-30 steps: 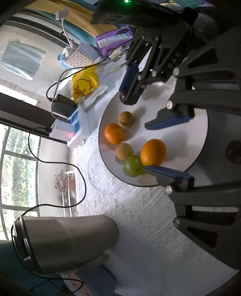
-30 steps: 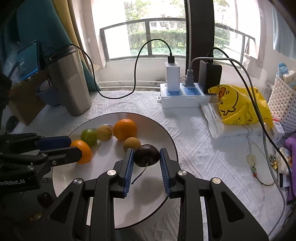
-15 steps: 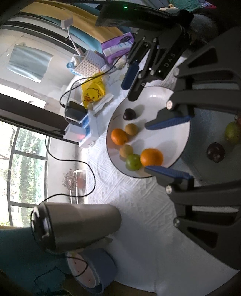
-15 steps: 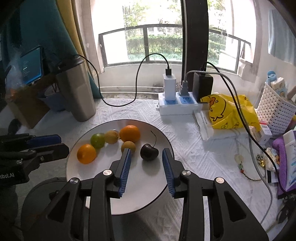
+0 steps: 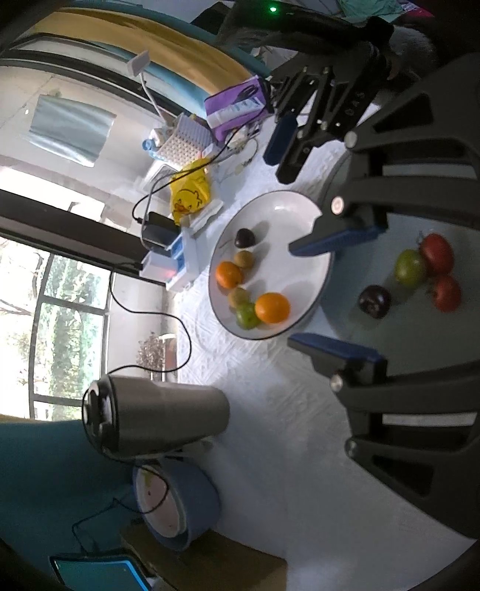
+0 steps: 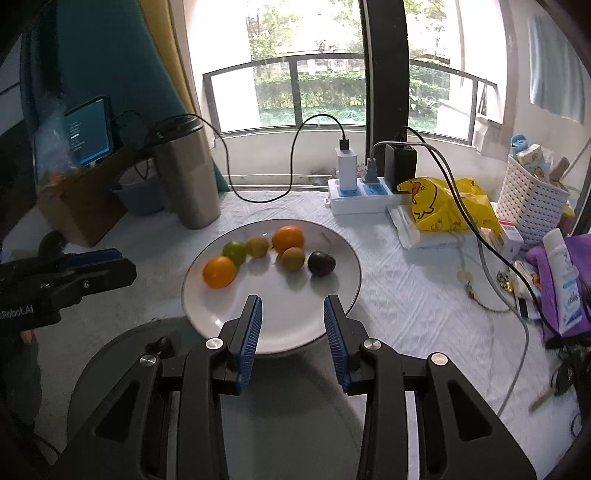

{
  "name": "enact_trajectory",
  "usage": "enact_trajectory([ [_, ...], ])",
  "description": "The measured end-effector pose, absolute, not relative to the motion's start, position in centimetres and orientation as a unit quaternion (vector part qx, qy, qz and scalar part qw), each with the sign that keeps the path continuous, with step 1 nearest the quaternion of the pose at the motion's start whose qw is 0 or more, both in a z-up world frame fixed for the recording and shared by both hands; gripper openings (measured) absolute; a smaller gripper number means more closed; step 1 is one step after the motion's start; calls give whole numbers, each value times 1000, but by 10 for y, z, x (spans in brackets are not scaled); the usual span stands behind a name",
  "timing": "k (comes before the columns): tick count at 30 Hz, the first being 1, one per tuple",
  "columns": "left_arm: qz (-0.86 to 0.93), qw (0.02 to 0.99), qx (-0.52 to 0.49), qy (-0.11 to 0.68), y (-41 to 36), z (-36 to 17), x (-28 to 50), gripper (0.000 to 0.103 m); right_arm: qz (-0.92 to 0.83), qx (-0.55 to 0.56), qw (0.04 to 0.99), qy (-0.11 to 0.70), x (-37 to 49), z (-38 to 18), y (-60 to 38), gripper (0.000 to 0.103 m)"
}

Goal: Organize fruits
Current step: 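Move the right gripper back to the tray while the left gripper also returns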

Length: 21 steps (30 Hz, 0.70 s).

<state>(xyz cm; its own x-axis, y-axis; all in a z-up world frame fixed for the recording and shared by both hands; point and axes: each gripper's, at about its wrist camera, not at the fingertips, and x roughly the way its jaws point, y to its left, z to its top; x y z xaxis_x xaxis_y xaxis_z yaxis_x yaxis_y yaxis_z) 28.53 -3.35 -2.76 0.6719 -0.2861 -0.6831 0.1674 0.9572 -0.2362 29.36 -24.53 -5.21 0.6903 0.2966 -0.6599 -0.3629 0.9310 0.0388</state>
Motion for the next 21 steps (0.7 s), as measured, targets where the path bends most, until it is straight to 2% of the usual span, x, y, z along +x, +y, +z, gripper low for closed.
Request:
enact_trajectory([
  [21, -83, 922, -69, 371, -7, -52, 211, 48, 216, -64, 901, 370, 225, -76, -207, 39],
])
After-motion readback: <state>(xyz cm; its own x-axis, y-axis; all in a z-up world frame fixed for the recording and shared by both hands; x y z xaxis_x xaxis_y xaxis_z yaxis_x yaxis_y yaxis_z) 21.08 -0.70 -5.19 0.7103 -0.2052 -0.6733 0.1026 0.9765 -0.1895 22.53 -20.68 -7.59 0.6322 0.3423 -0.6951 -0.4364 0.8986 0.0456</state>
